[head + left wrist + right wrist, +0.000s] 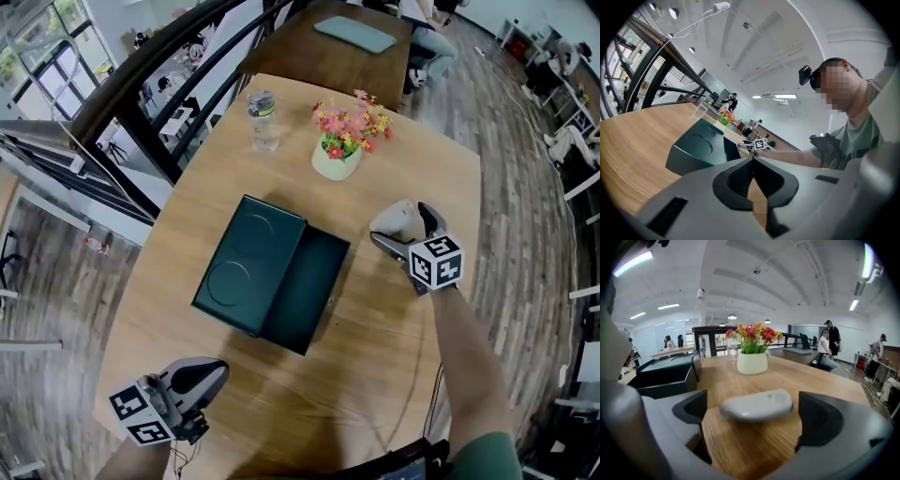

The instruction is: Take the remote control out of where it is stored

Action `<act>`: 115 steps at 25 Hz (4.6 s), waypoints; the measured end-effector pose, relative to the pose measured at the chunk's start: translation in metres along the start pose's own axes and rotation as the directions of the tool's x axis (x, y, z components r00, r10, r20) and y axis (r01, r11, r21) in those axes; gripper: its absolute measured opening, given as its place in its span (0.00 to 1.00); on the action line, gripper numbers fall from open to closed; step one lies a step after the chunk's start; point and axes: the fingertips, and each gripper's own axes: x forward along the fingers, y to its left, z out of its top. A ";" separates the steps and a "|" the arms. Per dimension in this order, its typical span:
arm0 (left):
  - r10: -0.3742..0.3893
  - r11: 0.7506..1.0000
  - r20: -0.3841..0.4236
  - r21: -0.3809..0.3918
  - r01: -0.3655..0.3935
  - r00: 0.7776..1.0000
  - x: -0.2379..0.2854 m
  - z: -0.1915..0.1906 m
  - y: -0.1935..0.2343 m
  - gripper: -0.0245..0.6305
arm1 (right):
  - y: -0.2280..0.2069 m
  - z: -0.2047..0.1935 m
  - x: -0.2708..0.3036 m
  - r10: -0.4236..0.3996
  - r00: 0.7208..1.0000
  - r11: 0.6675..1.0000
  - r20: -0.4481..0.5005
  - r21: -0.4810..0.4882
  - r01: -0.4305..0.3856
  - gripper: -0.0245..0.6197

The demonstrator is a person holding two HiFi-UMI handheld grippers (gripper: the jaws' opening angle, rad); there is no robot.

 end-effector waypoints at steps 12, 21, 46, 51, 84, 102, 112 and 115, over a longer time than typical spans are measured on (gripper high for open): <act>-0.025 0.999 -0.018 -0.029 0.024 1.000 0.009 -0.010 -0.013 0.04 | 0.017 -0.036 -0.065 0.044 0.997 0.999 -0.061 0.029 -0.042 0.95; -0.036 0.999 0.003 0.008 0.036 0.999 0.004 0.000 -0.033 0.04 | 0.046 -0.027 -0.118 0.045 0.998 0.990 0.033 0.129 -0.049 0.95; -0.224 0.965 0.036 0.149 0.216 0.974 -0.095 0.059 -0.052 0.04 | 0.153 0.053 -0.266 -0.145 0.980 0.915 0.138 0.395 0.080 0.05; -0.217 0.963 0.051 0.176 0.205 0.975 -0.131 0.062 -0.074 0.04 | 0.188 0.065 -0.305 -0.110 0.986 0.923 0.127 0.380 0.054 0.05; -0.186 0.946 0.065 0.280 0.161 0.980 -0.212 -0.134 -0.454 0.04 | 0.409 -0.121 -0.681 0.037 0.931 0.885 0.363 0.421 -0.199 0.05; -0.257 0.915 0.109 0.346 0.206 0.960 -0.304 -0.054 -0.378 0.04 | 0.482 -0.007 -0.640 -0.034 0.899 0.902 0.437 0.401 -0.160 0.05; -0.334 0.905 0.111 0.314 0.286 0.936 -0.289 -0.044 -0.356 0.04 | 0.494 0.031 -0.648 -0.065 0.884 0.917 0.463 0.376 -0.130 0.05; -0.350 0.902 0.095 0.303 0.308 0.932 -0.283 -0.051 -0.354 0.04 | 0.490 0.025 -0.649 -0.106 0.879 0.912 0.465 0.398 -0.100 0.05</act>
